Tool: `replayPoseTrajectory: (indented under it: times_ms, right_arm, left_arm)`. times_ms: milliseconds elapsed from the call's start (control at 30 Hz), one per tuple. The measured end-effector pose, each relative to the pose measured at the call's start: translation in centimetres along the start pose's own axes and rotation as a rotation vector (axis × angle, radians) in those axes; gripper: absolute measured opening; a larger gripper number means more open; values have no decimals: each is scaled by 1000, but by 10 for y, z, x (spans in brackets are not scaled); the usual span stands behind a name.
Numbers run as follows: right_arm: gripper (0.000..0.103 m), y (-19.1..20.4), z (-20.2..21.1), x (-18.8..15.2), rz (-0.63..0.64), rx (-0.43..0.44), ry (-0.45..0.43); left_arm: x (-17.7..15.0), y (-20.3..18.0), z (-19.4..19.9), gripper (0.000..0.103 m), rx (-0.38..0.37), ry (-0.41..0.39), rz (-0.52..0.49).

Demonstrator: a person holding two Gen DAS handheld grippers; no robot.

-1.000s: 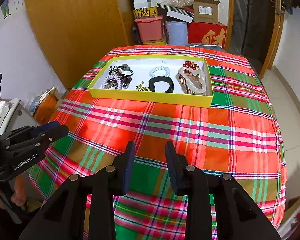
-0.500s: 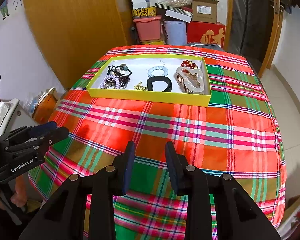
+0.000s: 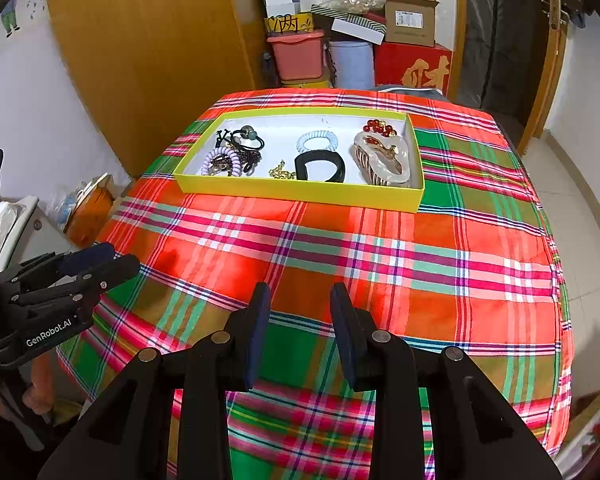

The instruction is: Organize jewelry

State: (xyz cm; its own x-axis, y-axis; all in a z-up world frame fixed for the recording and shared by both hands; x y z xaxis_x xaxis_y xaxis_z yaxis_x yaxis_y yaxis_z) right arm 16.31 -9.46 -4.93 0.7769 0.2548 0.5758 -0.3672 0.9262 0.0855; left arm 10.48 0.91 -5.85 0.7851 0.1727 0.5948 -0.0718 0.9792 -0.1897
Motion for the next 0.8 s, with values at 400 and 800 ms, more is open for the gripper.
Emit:
replayPoseTrajectory:
  times_ms: [400,800]
  right_arm:
    - [32,-2,-1,-1,0,-7,3]
    - [32,-3,-3,-2,-2,-13,7]
  left_arm:
    - [-4,-5,-3,46,16,4,-20]
    - [-6,-7,-6,46,24,-1,-27]
Point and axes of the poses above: each gripper's, at about its wrist camera, not at the fingertips, and z roughly against the way its jaws point, y to its left, x to its top, the point moved 8 cm from there along -z, roughly the way its jaws point, and after that the axes turned 4 degrees about -x, right-handed, at the moved point
